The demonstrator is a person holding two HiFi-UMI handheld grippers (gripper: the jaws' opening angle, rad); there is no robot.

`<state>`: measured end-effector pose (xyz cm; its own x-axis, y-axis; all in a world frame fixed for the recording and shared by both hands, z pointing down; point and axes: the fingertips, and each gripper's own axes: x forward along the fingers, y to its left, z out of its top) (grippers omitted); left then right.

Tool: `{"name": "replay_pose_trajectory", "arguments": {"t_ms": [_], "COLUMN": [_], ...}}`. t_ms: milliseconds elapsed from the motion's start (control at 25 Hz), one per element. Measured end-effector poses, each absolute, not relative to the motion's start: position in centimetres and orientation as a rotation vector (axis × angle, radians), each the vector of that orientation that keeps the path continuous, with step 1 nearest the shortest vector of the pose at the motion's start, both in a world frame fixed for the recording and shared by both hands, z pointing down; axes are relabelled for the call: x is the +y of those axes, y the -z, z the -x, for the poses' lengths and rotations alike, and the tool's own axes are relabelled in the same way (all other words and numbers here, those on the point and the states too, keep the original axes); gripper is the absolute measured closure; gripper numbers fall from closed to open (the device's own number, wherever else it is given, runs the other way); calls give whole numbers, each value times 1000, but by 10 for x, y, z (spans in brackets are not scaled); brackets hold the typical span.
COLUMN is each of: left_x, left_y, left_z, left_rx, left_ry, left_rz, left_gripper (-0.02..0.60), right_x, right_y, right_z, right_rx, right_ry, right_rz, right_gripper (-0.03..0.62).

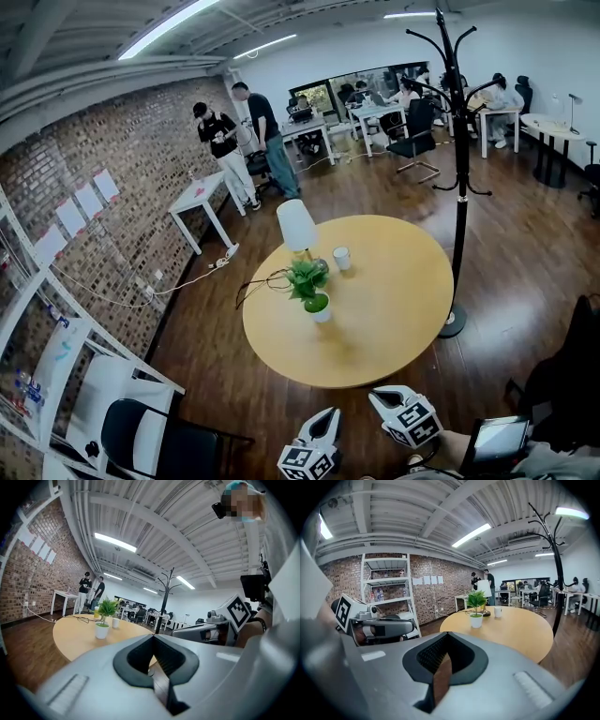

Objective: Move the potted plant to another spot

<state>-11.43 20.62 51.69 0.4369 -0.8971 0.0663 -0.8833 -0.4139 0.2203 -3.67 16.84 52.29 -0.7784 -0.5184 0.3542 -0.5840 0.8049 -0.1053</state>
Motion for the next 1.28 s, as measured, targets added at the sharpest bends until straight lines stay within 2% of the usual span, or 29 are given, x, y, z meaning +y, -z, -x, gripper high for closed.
{"name": "replay_pose_trajectory", "arguments": {"t_ms": [1280], "left_x": [195], "left_y": [-491], "left_z": [112], "left_rx": [-1550], "left_ry": [102], "left_rz": [-2461], "left_gripper": [580], "right_x": [157], "right_y": [-514], "right_z": [42], "right_rx": [-2694], "right_ry": [-255], "right_rz": [-872], "right_gripper": [588]}}
